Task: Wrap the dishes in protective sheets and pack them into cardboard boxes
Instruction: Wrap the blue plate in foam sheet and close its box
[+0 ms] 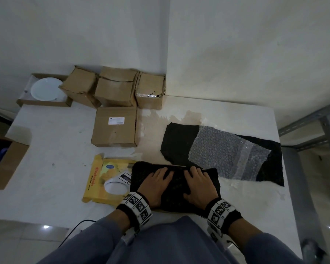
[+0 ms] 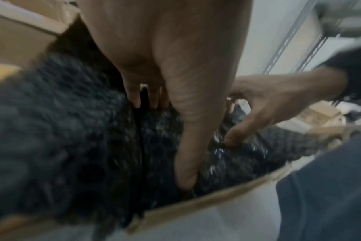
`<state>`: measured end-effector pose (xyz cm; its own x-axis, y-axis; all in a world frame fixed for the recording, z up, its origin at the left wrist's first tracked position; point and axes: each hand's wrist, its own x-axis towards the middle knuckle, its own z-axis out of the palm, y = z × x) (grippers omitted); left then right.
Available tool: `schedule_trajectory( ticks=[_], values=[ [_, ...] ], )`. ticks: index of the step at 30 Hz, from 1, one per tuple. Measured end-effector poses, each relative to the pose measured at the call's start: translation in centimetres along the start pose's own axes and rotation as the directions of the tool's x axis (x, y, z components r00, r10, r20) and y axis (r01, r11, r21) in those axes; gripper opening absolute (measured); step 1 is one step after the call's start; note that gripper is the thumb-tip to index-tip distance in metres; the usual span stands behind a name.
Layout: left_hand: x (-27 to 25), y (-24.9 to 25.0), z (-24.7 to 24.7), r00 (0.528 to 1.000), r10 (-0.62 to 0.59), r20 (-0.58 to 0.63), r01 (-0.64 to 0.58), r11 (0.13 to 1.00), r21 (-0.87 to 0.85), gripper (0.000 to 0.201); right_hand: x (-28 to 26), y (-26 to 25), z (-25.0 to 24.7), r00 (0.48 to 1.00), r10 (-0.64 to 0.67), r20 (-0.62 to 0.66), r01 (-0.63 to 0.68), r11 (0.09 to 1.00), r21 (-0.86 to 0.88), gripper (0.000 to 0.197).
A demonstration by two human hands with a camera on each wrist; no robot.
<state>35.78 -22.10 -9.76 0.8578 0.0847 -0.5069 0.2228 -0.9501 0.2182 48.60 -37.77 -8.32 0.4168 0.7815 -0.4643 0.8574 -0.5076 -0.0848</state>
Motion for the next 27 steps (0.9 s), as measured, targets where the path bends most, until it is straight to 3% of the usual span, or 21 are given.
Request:
schedule_trajectory(
  ticks=[3, 6, 10, 17, 23, 27],
  values=[
    [-0.8, -1.5, -0.5, 0.998, 0.008, -0.064, -0.007, 1.0, 0.013, 0.099, -0.9, 0.8, -0.5, 0.998, 0.038, -0.059, -0.038, 0.999, -0.001, 0.07],
    [-1.4, -2.9, -0.4, 0.996, 0.033, -0.079, -0.027, 0.997, 0.073, 0.098, -1.6, 0.9, -0.4, 0.998, 0.066, -0.016, -0.067, 0.997, -0.046, 0.072],
    [-1.5, -3.2, 0.4, 0.999, 0.037, -0.033, -0.032, 0.992, 0.125, 0.102, -1.7, 0.2, 0.7, 0.996, 0.083, -0.019, -0.084, 0.994, -0.07, 0.086],
    [-1.9, -2.2, 1.2, 0.998, 0.014, -0.061, -0.007, 0.993, 0.118, 0.101, -1.3, -0.2, 2.2, 0.999, 0.048, -0.008, -0.048, 0.999, -0.025, 0.1],
    [-3.4, -3.1, 1.1, 0.979, 0.095, -0.178, -0.084, 0.994, 0.072, 0.083, -2.9, 0.0, 0.8, 0.996, 0.084, -0.022, -0.086, 0.993, -0.076, 0.087],
    [-3.7, -3.0, 1.1, 0.982, 0.095, -0.163, -0.078, 0.991, 0.109, 0.086, -3.2, -0.2, 1.7, 0.992, 0.121, -0.028, -0.124, 0.984, -0.125, 0.09]
  ],
)
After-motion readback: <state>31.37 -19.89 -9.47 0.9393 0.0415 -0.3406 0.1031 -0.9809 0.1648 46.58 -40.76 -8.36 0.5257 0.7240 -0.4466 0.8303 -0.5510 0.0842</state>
